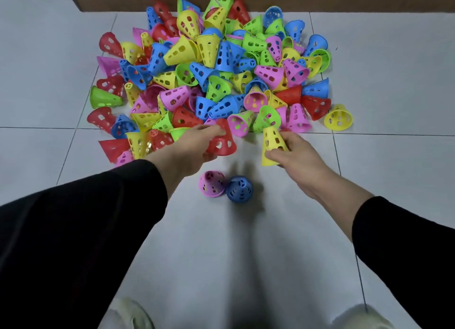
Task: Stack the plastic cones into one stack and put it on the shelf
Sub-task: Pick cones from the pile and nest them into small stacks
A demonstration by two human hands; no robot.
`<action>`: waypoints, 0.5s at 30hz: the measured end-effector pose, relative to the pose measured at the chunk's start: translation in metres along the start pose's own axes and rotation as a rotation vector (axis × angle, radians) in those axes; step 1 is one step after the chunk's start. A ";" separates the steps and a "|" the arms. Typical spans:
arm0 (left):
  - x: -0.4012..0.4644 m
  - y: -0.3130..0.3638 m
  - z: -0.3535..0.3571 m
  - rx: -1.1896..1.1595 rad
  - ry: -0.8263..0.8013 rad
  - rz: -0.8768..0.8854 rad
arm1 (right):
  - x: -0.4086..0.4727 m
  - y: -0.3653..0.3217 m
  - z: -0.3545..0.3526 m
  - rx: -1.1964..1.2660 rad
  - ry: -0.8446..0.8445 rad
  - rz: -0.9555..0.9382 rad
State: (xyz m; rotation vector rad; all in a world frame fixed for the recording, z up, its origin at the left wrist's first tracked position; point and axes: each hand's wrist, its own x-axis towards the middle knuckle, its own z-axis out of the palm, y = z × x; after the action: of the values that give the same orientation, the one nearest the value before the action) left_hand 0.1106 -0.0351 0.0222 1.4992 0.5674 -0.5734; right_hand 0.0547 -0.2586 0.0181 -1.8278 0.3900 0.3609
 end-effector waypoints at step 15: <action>-0.033 -0.097 -0.037 0.642 0.105 0.403 | -0.037 0.053 0.060 -0.402 -0.083 -0.124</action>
State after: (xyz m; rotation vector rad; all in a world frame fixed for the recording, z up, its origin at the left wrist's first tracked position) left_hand 0.0214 0.0027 -0.0283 2.1925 0.1404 -0.3722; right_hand -0.0047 -0.2123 -0.0283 -2.2080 0.1507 0.4515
